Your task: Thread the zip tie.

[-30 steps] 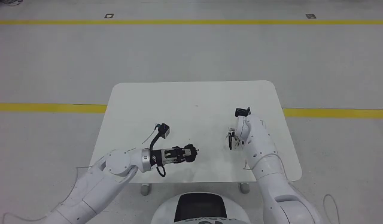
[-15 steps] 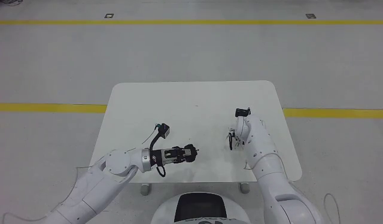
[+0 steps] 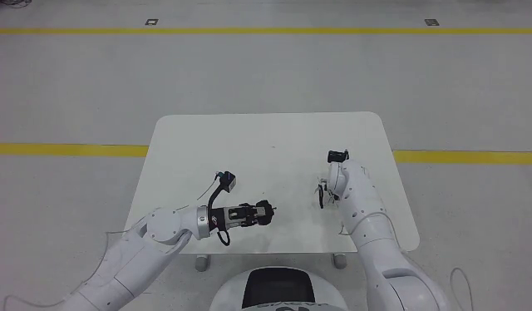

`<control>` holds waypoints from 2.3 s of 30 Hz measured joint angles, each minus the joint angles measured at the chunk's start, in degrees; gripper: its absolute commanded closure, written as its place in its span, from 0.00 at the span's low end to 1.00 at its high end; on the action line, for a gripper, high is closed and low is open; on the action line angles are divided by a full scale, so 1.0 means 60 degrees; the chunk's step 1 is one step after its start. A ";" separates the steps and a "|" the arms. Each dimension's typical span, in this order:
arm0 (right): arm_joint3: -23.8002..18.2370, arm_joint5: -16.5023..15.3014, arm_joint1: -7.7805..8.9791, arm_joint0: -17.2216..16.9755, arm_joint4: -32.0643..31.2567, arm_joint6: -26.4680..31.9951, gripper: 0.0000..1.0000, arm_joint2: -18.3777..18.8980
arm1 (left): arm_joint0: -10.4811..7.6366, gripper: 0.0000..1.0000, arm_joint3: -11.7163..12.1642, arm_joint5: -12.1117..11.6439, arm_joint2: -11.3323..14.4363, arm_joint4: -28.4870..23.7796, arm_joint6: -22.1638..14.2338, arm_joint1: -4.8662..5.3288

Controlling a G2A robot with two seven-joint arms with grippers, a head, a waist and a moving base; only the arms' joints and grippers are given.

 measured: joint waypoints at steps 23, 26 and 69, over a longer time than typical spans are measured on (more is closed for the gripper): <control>-0.5768 -0.2833 0.0317 -0.2772 0.2213 0.0960 1.00 0.0737 | 0.0000 1.00 0.0000 0.0000 0.0000 0.0000 0.0000 0.0000; -0.6318 -0.4086 0.0451 -0.3146 0.3364 0.0881 1.00 0.1333 | 0.0000 1.00 0.0000 0.0000 0.0000 0.0000 0.0000 0.0000; -0.6637 -0.6494 0.2456 -0.3410 1.5256 0.2801 1.00 0.0860 | 0.0000 1.00 0.0000 0.0000 0.0000 0.0000 0.0000 0.0000</control>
